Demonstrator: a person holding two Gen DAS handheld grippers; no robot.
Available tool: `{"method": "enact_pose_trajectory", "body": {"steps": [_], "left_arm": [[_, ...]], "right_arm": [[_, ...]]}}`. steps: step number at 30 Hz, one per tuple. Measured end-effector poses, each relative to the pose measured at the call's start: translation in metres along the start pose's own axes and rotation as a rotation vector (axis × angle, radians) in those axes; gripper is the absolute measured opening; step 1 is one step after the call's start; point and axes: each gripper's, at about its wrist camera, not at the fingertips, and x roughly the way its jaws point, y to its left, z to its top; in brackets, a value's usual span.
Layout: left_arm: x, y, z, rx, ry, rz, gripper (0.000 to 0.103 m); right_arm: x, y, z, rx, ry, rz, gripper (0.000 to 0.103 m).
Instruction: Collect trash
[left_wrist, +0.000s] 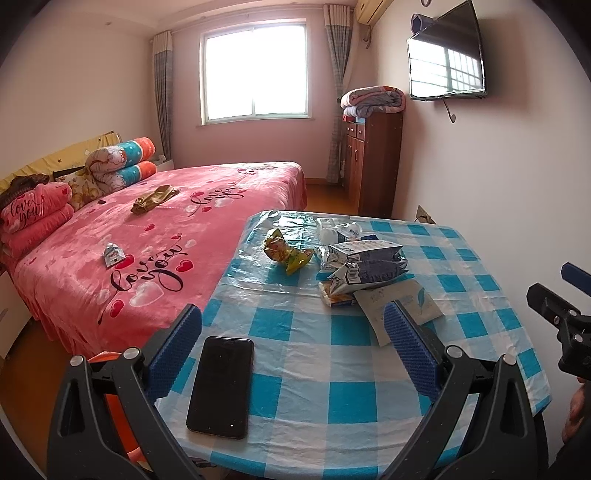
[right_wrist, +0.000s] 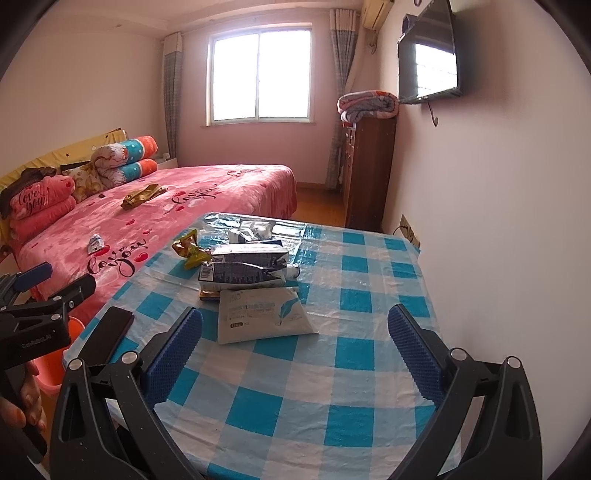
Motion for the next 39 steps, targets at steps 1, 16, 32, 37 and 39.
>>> {"method": "enact_pose_trajectory", "body": {"steps": [1,16,32,37,39], "left_arm": [[-0.001,-0.001,-0.001,0.001,-0.001,0.0,0.099],[0.0,-0.005,-0.004,0.007,0.003,-0.001,0.099],[0.023,-0.008,-0.012,0.019,0.056,-0.01,0.099],[0.036,-0.004,-0.018,0.013,0.07,-0.038,0.099],[0.042,-0.003,-0.02,0.019,0.079,-0.05,0.099]], "right_arm": [[-0.001,0.0,0.0,-0.004,-0.005,-0.001,0.099],[-0.007,-0.005,0.004,0.024,-0.026,-0.009,0.099],[0.027,-0.014,-0.017,0.089,0.025,0.039,0.099],[0.054,-0.026,-0.036,0.171,0.106,0.118,0.099],[0.068,-0.029,-0.045,0.206,0.158,0.136,0.099]]}}
